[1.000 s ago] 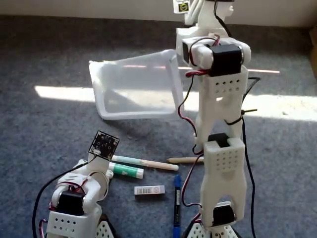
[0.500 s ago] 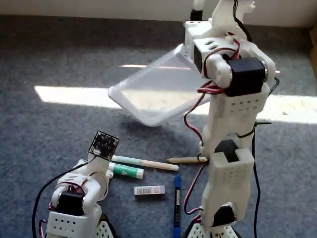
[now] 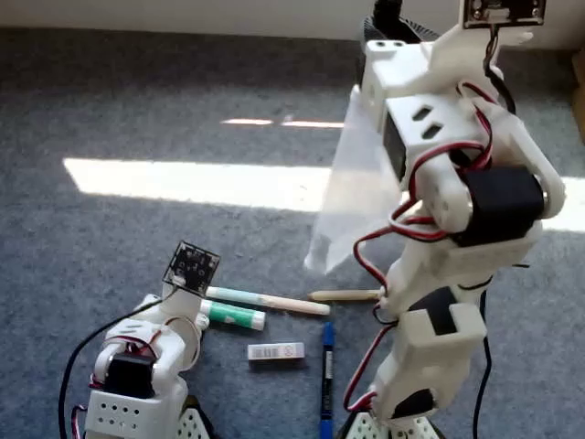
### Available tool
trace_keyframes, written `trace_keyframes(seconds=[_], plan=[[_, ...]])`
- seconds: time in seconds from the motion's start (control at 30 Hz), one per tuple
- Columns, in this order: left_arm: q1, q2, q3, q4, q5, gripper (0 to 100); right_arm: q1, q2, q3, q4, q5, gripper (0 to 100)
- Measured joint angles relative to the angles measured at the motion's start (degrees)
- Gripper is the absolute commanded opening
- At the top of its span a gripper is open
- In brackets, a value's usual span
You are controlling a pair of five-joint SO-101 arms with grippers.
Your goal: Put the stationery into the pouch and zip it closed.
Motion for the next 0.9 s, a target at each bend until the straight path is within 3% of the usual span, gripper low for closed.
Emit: trace_keyframes(seconds=[0.33,0.67,0.9], plan=[[0.0,0.0,0.0,0.0,0.0,1,-0.44,-2.64,-0.09,0.0,0.18,0.4],[0.0,0.0,0.0,0.0,0.0,1,-6.68,0.97,-0.09,0.0,14.68,0.4],[0.0,0.0,0.0,0.0,0.0,1,-7.21,3.52,-0.09,0.0,16.62,0.4]])
